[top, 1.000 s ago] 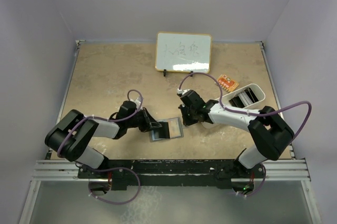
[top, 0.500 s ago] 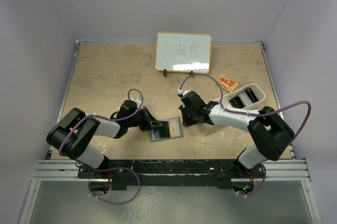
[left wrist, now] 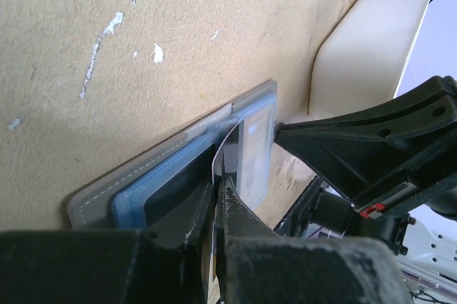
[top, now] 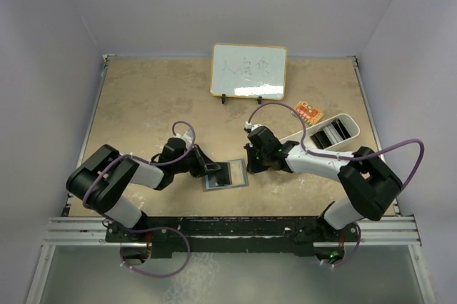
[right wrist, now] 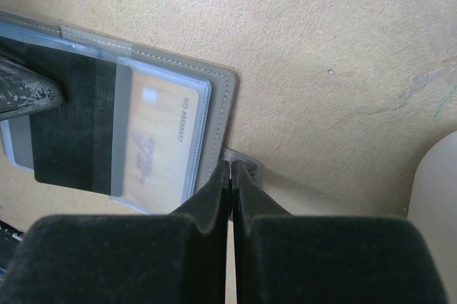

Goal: Put the credit cards into the card holder
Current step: Insert the credit card into the card holder.

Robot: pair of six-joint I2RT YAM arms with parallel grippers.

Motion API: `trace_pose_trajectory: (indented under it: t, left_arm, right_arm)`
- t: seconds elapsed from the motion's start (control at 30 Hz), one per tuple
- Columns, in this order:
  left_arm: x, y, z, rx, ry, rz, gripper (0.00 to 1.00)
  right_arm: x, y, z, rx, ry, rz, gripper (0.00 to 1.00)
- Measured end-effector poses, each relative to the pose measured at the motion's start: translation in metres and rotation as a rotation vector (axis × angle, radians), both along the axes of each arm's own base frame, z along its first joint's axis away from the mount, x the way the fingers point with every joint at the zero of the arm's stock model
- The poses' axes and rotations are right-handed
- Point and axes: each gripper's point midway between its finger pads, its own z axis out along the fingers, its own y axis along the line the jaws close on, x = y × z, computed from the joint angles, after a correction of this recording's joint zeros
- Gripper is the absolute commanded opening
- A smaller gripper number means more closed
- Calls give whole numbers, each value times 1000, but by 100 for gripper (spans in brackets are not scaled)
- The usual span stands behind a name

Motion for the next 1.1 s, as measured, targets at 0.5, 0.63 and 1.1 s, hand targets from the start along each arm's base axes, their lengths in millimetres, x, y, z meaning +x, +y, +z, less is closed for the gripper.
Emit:
trace_pose_trajectory:
  t: [0.5, 0.63, 1.1]
  left_arm:
    - [-2, -1, 7, 37, -19, 54, 37]
    - [4, 4, 13, 85, -36, 76, 44]
    - [1, 2, 16, 128, -30, 85, 49]
  right_arm:
    - [-6, 7, 2, 82, 23, -51, 0]
    - [-6, 8, 5, 88, 18, -50, 0]
    - [-10, 10, 4, 103, 29, -41, 0]
